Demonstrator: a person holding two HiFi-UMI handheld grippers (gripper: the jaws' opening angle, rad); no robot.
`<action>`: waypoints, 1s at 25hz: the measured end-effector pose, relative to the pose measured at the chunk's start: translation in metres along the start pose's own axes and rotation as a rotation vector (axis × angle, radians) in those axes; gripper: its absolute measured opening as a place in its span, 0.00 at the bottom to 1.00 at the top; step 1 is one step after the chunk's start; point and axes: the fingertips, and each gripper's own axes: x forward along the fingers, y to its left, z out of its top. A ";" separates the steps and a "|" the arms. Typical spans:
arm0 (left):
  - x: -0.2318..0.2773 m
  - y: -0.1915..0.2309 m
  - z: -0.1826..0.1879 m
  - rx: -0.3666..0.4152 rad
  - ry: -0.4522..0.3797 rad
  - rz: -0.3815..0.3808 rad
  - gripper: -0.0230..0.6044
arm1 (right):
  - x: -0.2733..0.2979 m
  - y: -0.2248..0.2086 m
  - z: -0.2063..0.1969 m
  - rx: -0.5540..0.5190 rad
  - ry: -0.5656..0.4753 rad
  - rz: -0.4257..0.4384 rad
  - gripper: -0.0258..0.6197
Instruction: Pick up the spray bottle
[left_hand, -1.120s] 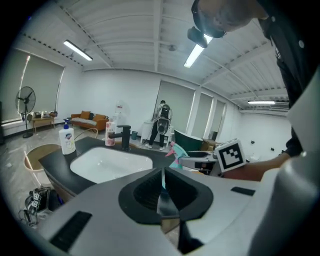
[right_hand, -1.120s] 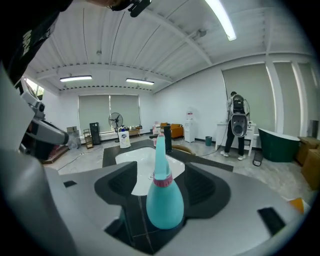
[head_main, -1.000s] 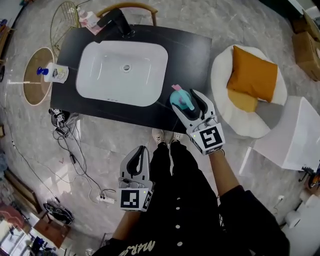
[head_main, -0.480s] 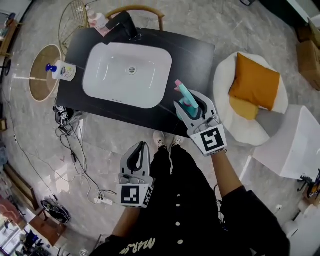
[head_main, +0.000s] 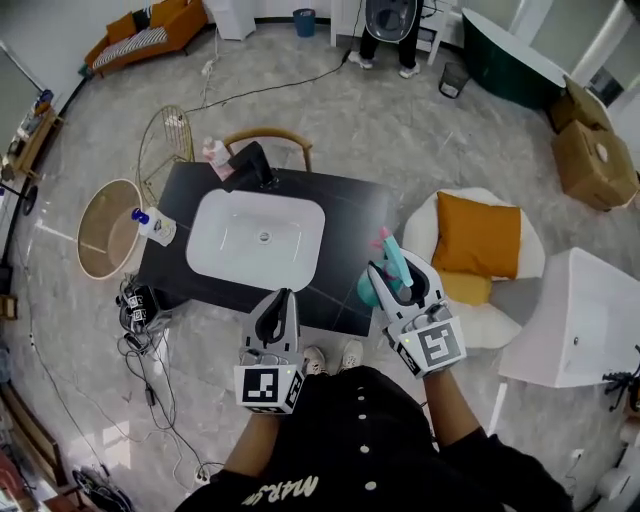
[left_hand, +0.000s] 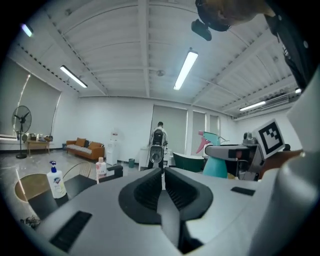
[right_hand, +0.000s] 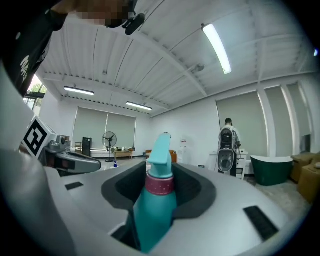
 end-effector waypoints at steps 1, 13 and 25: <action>0.002 -0.001 0.008 0.008 -0.018 -0.006 0.08 | -0.004 -0.003 0.005 0.001 -0.006 -0.016 0.27; 0.014 -0.002 0.045 0.045 -0.091 -0.046 0.08 | -0.025 -0.016 0.011 -0.007 -0.024 -0.121 0.25; 0.015 0.002 0.049 0.050 -0.090 -0.061 0.08 | -0.015 -0.014 0.012 0.007 -0.026 -0.130 0.25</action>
